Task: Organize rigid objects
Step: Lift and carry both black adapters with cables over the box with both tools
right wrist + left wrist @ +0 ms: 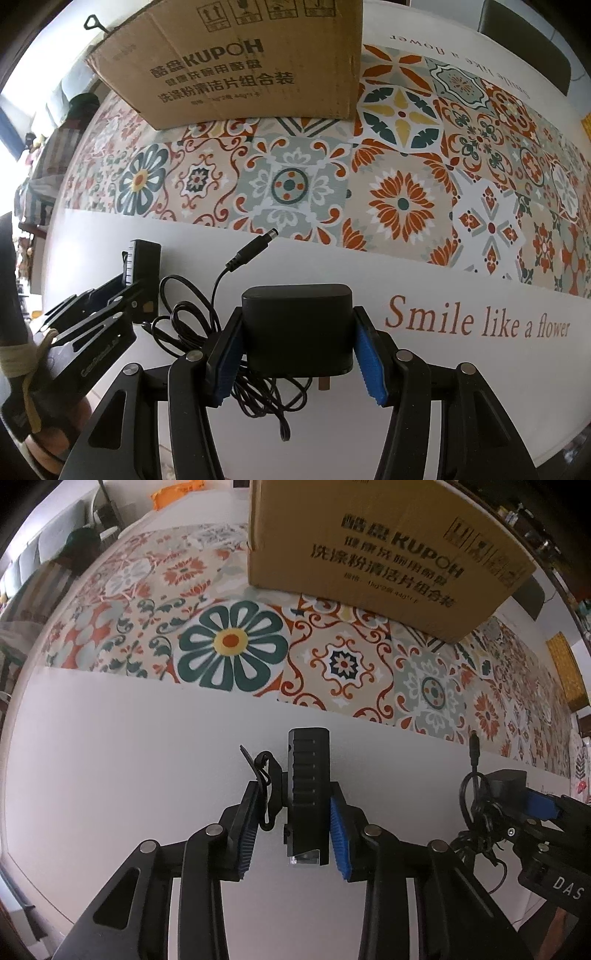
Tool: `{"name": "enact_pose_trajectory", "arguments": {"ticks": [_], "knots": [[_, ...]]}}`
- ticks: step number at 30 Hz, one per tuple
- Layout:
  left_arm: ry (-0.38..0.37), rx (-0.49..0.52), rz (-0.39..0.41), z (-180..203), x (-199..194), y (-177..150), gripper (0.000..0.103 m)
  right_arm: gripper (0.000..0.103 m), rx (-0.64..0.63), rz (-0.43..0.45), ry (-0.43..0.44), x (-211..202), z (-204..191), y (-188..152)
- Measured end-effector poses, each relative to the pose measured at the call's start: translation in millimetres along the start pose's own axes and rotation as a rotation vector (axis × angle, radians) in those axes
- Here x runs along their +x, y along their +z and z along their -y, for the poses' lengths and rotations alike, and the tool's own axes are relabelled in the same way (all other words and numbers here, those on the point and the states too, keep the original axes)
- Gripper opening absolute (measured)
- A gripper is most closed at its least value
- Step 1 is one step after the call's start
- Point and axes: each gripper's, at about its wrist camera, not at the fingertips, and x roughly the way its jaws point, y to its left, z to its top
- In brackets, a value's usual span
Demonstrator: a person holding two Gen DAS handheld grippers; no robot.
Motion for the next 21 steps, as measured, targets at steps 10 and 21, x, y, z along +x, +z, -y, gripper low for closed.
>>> {"name": "enact_pose_trajectory", "arguments": {"ticks": [10, 21], "knots": [[-0.024, 0.053, 0.082, 0, -39, 13, 0.035, 0.056, 0.013, 0.079, 0.026, -24, -10, -4], [-0.059, 0.108, 0.243, 4, -95, 38, 0.035, 0.056, 0.031, 0.238, 0.054, -75, -20, 4]]}}
